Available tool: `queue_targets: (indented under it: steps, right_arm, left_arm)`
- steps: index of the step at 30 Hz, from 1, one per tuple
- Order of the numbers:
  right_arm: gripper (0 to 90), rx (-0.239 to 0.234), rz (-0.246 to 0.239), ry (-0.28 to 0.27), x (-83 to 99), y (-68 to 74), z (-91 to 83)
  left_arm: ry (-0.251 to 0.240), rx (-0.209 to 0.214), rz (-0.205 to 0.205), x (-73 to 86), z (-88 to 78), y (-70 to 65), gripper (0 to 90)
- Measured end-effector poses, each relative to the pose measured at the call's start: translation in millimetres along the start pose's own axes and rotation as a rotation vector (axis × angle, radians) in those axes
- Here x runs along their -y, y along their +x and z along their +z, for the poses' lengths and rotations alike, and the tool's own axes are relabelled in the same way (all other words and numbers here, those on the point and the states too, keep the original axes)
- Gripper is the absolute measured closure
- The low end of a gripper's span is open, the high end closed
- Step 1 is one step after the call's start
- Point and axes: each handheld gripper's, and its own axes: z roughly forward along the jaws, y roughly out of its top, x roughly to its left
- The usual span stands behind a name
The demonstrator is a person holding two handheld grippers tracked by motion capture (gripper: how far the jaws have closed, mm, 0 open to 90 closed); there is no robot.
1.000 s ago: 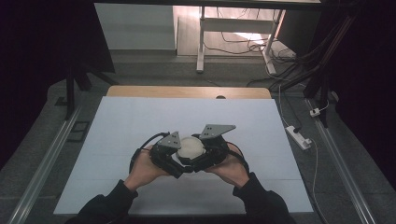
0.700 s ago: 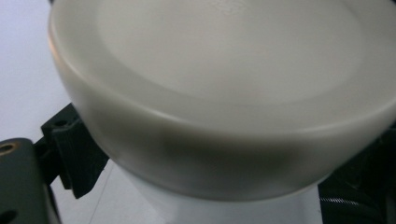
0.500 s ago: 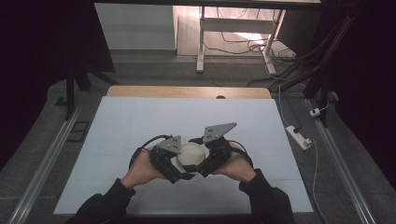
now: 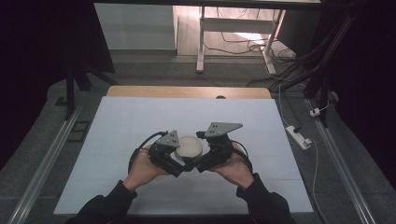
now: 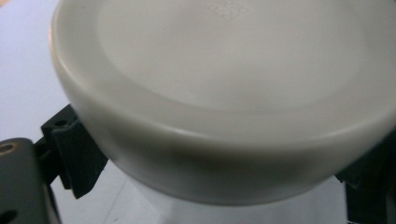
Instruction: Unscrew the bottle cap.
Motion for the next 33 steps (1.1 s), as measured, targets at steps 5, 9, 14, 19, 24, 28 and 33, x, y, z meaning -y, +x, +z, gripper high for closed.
queue_targets:
  steps: [5,9,14,19,24,28,33]
  right_arm:
    - [0.0,0.073,0.016,0.003,0.8,4.7,5.9]
    - [2.6,0.089,0.031,-0.002,3.1,4.4,9.6]
    - [6.4,0.091,0.024,-0.009,5.2,6.3,12.8]
    - [7.5,0.096,0.008,-0.01,5.1,8.4,12.1]
    - [7.6,0.028,0.0,-0.001,4.5,5.0,9.0]
    - [7.6,-0.062,-0.028,0.012,3.8,1.7,4.8]
    - [7.6,-0.17,-0.067,0.026,3.7,-0.8,0.0]
  left_arm:
    - [-0.001,-0.029,-0.01,-1.0,-1.4,-0.6,7.4]
    - [-0.006,-0.038,-0.007,-2.9,-1.3,-3.7,7.5]
    - [-0.004,-0.042,0.005,-5.0,-0.9,-6.8,7.4]
    - [-0.006,-0.009,0.008,-4.4,-0.9,-5.4,7.5]
    - [-0.016,0.065,0.031,-3.2,-2.6,-2.9,7.5]
    - [-0.009,0.128,0.081,-3.4,-4.9,-2.9,7.5]
    - [-0.005,0.19,0.138,-3.6,-5.4,-5.5,7.4]
